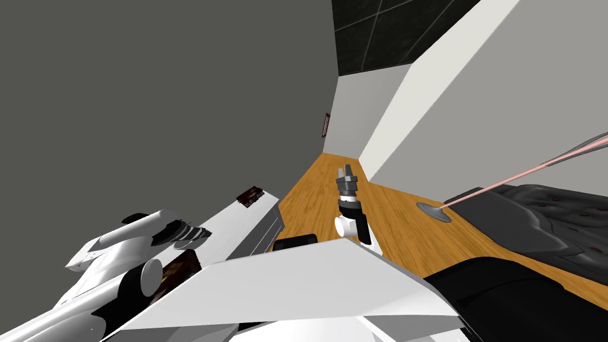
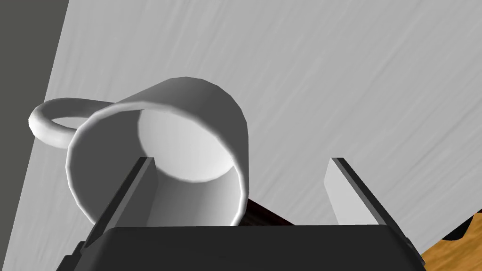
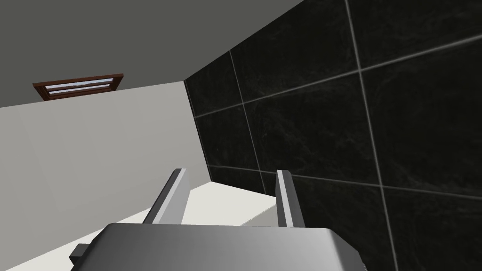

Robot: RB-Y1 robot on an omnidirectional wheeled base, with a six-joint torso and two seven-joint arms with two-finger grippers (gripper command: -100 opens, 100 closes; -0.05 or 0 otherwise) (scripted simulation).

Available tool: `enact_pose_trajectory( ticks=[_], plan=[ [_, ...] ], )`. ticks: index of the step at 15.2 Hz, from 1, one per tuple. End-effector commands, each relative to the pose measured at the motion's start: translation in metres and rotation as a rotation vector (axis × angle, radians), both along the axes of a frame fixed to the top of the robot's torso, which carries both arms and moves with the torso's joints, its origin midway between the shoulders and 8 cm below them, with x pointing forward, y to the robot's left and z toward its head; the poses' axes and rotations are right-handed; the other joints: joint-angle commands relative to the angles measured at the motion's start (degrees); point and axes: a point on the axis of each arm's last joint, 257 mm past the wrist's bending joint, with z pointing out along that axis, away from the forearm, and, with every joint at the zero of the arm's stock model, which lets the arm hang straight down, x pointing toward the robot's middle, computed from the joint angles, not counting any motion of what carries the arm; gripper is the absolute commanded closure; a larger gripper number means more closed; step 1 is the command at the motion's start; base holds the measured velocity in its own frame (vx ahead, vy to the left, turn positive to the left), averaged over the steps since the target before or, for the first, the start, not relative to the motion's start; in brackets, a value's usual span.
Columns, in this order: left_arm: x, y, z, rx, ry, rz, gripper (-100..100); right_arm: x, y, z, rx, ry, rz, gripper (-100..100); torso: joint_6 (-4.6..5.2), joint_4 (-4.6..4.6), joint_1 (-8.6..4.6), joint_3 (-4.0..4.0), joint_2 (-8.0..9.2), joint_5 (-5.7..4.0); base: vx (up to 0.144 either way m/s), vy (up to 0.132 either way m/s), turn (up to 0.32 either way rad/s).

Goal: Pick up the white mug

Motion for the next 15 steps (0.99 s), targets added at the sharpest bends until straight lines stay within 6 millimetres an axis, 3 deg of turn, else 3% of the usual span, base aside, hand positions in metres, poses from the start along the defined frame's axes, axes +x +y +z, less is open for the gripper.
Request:
enact_pose_trajectory(
  ticks=[1, 4, 5, 6, 10, 13, 15],
  plan=[
    [-0.002, -0.004, -0.011, 0.002, 0.001, -0.005, -100, 0.000, 0.000, 0.000, 0.000, 0.000, 0.000, 0, 0.00, 0.00, 0.00, 0.00, 0.00, 0.00, 0.018, 0.019, 0.030],
    [-0.003, -0.009, -0.023, 0.004, 0.002, -0.010, -100, 0.000, 0.000, 0.000, 0.000, 0.000, 0.000, 0, 0.00, -0.05, -0.08, -0.12, -0.20, -0.01, 0.047, 0.020, 0.031],
    [-0.003, -0.006, -0.018, 0.001, 0.004, -0.007, -100, 0.000, 0.000, 0.000, 0.000, 0.000, 0.000, 0, 0.00, -0.06, -0.08, -0.14, -0.24, -0.01, 0.030, 0.012, 0.007],
    [-0.003, -0.006, -0.019, 0.003, 0.002, -0.007, 100, 0.000, 0.000, 0.000, 0.000, 0.000, 0.000, 0, 0.01, -0.05, -0.11, -0.13, -0.22, -0.03, 0.010, 0.004, -0.001],
    [-0.003, -0.007, -0.019, 0.001, 0.001, -0.006, 100, 0.000, 0.000, 0.000, 0.000, 0.000, 0.000, 0, 0.04, -0.06, -0.13, -0.09, -0.13, -0.04, 0.001, 0.001, 0.000],
    [0.000, -0.001, -0.002, 0.000, 0.000, -0.001, 100, 0.000, 0.000, 0.000, 0.000, 0.000, 0.000, 0, 0.07, -0.03, -0.22, -0.03, -0.02, -0.11, -0.039, -0.016, -0.040],
    [0.000, -0.001, -0.004, 0.002, -0.002, -0.001, 100, 0.000, 0.000, 0.000, 0.000, 0.000, 0.000, 0, 0.04, -0.01, -0.27, 0.03, 0.09, -0.13, -0.042, -0.016, -0.012]
  ],
)
